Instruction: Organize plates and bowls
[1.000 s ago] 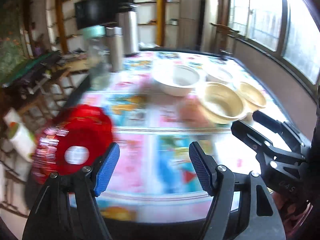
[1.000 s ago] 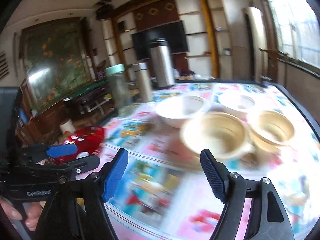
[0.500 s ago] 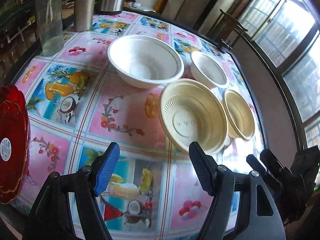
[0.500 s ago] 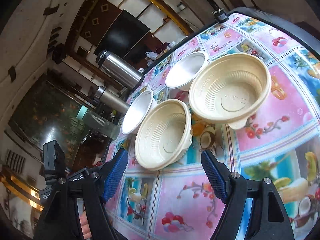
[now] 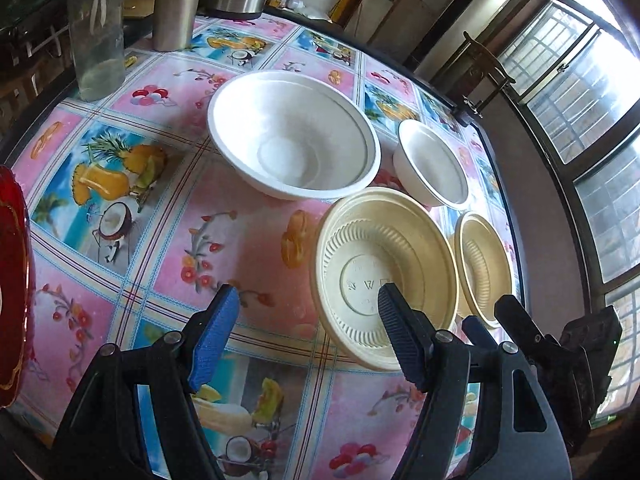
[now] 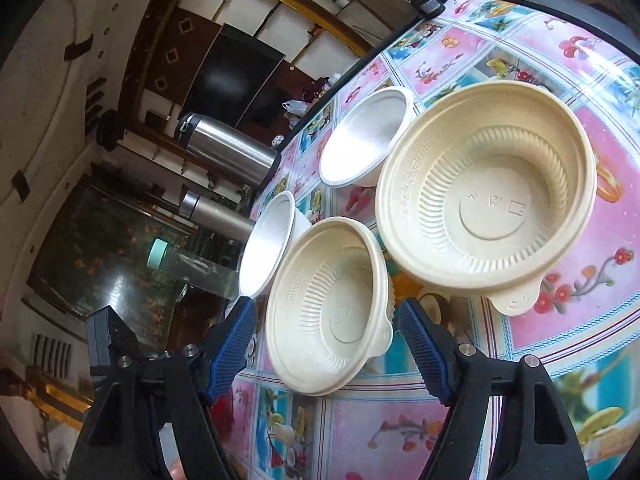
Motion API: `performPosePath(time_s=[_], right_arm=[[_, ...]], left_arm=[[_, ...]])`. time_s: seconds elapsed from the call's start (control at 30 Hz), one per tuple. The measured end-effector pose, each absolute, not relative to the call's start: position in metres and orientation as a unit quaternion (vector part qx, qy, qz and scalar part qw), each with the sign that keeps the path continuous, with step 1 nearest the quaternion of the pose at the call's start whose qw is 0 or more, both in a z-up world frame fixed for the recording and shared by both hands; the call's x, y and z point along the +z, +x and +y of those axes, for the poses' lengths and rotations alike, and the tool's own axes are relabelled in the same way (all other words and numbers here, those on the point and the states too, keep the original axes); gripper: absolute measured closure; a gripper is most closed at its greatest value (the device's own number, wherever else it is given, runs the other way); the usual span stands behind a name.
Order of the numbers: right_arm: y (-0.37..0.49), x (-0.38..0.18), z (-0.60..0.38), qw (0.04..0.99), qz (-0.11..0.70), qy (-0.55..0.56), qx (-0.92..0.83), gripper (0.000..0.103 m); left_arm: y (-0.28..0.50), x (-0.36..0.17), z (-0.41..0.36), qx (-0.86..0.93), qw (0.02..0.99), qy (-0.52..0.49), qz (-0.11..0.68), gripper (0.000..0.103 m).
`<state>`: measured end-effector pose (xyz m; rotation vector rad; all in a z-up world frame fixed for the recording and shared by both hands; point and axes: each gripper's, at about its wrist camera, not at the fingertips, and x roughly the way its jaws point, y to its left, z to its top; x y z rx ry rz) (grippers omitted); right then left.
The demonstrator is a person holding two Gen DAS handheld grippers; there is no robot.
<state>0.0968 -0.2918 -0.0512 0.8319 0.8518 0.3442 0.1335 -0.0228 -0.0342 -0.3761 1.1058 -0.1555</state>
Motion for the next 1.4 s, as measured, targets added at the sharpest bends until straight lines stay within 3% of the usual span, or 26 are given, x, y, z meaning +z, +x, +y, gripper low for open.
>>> performPosePath(time_s=[0.33,0.53,0.6,0.67,0.87,1.13,1.4], right_arm=[[0.102,-0.060,-0.288,0.819,0.405,0.380,0.146,0.049],[0.106,-0.065,-0.288,0.815,0.412,0.383,0.140,0.055],[0.106,-0.064,-0.287,0.817,0.409,0.382,0.139,0.058],[0.106,-0.064,-0.287,0.819,0.407,0.382,0.137,0.063],[0.107,-0.067,-0.288,0.816,0.411,0.384,0.133,0.071],[0.109,-0.070,-0.286,0.818,0.416,0.378,0.121,0.090],[0.111,-0.071,-0.280,0.823,0.421,0.361,0.122,0.091]], left_arm=[[0.143,-0.046,-0.036,-0.096,0.822,-0.204,0.523,0.031],[0.143,-0.047,-0.035,-0.091,0.825,-0.209,0.517,0.032],[0.143,-0.046,-0.035,-0.089,0.827,-0.204,0.517,0.037],[0.143,-0.047,-0.036,-0.091,0.826,-0.202,0.518,0.050],[0.143,-0.053,-0.040,-0.091,0.822,-0.194,0.528,0.075],[0.143,-0.055,-0.038,-0.079,0.824,-0.191,0.527,0.085],[0.140,-0.058,-0.038,-0.076,0.824,-0.188,0.529,0.086]])
